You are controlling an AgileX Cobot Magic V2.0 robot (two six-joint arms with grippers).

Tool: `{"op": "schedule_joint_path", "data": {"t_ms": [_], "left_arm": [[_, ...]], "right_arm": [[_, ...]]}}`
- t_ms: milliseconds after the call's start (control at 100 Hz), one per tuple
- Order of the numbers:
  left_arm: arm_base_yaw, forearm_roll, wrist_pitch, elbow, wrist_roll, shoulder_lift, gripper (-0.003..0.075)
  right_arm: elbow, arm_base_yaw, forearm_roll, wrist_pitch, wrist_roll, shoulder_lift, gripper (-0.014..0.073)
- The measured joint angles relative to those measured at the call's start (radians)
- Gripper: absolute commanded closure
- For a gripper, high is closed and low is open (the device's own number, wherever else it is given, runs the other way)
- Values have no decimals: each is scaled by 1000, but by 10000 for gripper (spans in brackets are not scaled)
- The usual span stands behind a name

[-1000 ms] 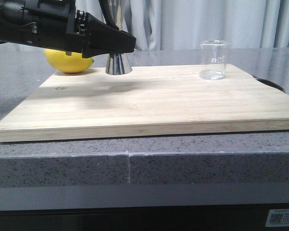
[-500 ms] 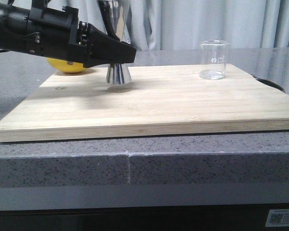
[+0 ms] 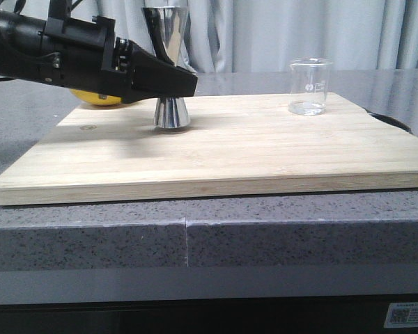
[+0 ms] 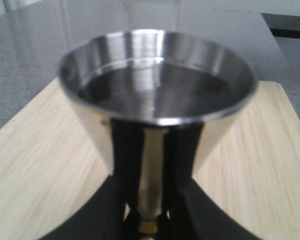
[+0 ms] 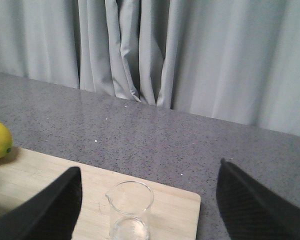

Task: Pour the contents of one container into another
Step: 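Lower the held jigger onto the board with the left gripper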

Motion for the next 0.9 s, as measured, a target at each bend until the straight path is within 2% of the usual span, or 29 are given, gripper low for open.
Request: {"op": "schedule_joint_path", "data": {"t_ms": [900], "left_arm": [[0, -4, 6, -2, 0, 20, 738]], "right_arm": [[0, 0, 0, 0, 0, 0, 92]]}}
